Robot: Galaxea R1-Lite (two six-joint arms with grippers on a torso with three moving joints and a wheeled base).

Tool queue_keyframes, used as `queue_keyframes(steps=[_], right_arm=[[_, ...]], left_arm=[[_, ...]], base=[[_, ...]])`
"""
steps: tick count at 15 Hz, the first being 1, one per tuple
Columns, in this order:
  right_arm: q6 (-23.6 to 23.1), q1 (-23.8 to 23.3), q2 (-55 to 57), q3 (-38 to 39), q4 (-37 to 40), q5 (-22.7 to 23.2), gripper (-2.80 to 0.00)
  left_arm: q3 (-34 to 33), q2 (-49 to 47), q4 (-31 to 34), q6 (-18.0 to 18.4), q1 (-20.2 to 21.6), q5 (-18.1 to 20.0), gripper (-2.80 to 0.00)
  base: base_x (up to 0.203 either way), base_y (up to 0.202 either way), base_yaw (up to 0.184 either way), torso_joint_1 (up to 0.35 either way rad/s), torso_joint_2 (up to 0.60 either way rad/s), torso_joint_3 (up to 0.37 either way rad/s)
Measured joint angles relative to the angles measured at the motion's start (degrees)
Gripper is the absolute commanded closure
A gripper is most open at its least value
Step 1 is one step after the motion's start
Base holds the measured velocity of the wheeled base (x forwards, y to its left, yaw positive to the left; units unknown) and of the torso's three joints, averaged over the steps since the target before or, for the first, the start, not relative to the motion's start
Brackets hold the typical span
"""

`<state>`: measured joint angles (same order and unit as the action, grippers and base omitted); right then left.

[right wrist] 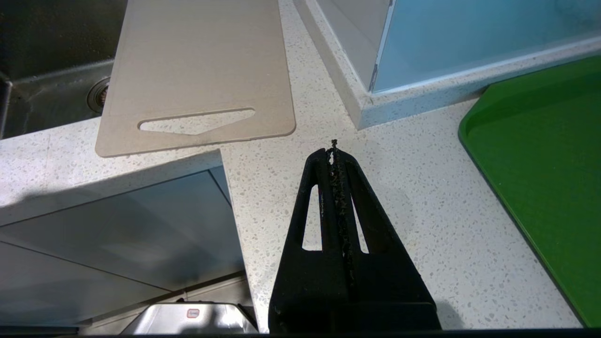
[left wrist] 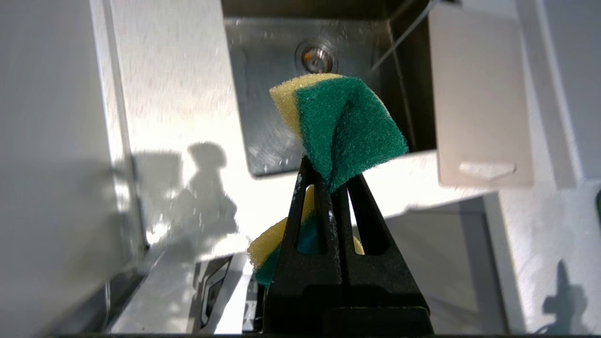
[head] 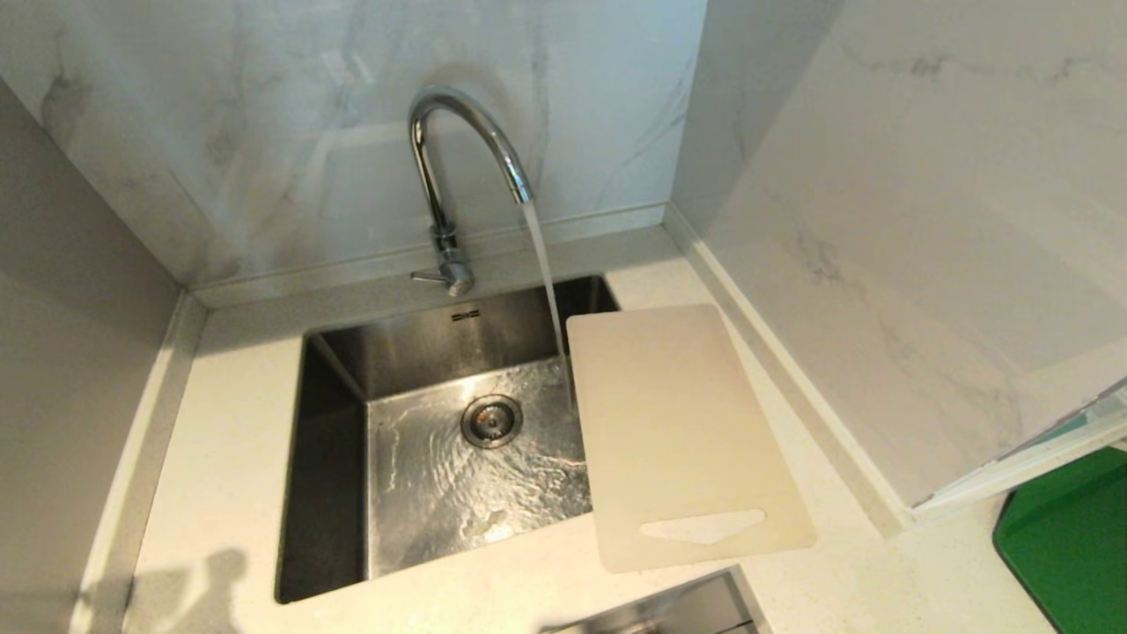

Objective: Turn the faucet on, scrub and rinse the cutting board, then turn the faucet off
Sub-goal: Pick up the cutting board

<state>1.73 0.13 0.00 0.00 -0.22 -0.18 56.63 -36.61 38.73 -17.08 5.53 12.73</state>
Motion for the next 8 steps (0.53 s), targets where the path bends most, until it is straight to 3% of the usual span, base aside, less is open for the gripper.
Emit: queue_keyframes(steps=[4,8], right_arm=[[0.1,0.0,0.0,0.0,0.0,0.0,0.00],[0.1,0.0,0.0,0.0,0.0,0.0,0.00]], left_arm=[[-14.7,14.0,-0.5,2.0,-1.8,-0.2,0.00],[-21.4,21.2,-2.1,2.9,-6.1,-1.2,0.00]], base=[[0.000,0.000,0.000,0.000,0.00,0.000],[0.000,0.000,0.000,0.000,0.00,0.000]])
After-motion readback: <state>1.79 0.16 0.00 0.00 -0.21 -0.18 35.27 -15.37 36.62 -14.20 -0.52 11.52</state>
